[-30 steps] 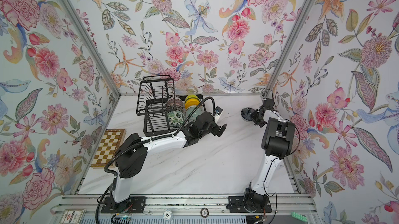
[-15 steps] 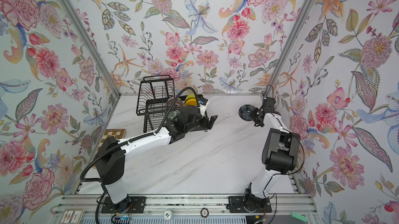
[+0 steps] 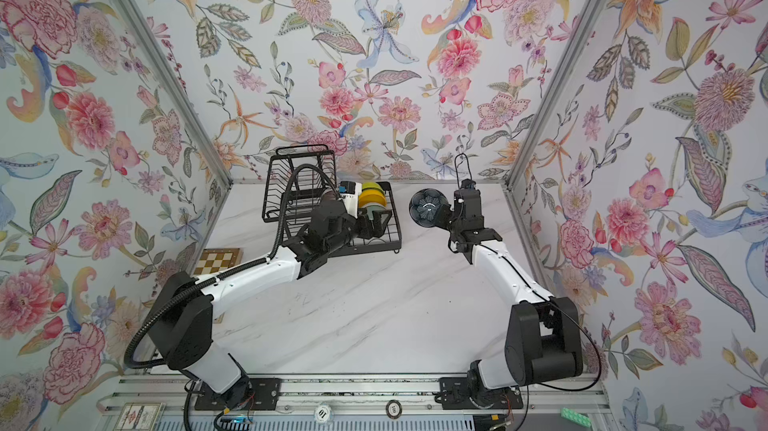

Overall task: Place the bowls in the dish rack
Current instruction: 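Carry the patterned bowl to the left gripper while the left gripper grasps it, then hold the patterned bowl above the rack with the left gripper while the right gripper withdraws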

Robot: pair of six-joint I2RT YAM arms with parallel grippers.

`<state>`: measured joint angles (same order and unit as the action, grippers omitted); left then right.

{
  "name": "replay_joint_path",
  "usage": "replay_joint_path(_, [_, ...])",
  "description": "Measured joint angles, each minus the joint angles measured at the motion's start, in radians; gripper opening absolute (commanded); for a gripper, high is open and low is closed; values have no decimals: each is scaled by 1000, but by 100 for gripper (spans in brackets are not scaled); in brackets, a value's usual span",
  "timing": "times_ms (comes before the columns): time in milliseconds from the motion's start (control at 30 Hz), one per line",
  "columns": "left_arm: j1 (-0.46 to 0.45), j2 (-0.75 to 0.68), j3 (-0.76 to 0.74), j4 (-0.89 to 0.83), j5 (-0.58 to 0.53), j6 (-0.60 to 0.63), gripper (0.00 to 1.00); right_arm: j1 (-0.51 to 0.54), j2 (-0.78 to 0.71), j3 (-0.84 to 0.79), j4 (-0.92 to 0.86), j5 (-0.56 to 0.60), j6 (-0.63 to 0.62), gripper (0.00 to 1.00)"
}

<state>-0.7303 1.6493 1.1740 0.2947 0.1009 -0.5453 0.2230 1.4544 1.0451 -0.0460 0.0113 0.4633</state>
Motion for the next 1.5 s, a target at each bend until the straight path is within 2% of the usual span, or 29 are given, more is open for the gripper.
replay_joint_path(200, [4, 11, -13, 80, -4, -92, 83, 132, -15, -3, 50, 50, 0, 0])
replay_joint_path(300, [4, 22, -13, 105, -4, -119, 76, 178, -33, -4, 75, 59, 2, 0])
replay_joint_path(467, [4, 43, -13, 137, -4, -151, 58, 210, -53, -6, 105, 71, 16, 0])
replay_joint_path(633, [4, 61, -13, 157, -3, -166, 47, 234, -74, -21, 153, 89, 31, 0])
replay_joint_path(933, [3, 66, -15, 183, -9, -169, 11, 278, -97, -72, 229, 124, 28, 1])
replay_joint_path(1067, [1, 79, -20, 179, -56, -147, 2, 301, -97, -80, 224, 151, -10, 15])
replay_joint_path(1167, [5, 80, -22, 187, -56, -152, 0, 298, -97, -80, 243, 121, 21, 28])
replay_joint_path(1300, [8, 81, -22, 197, -55, -147, 0, 286, -104, -80, 265, 82, 72, 37])
replay_joint_path(1500, [8, 117, 29, 182, -62, -93, 0, 225, -163, -80, 261, 32, 160, 79])
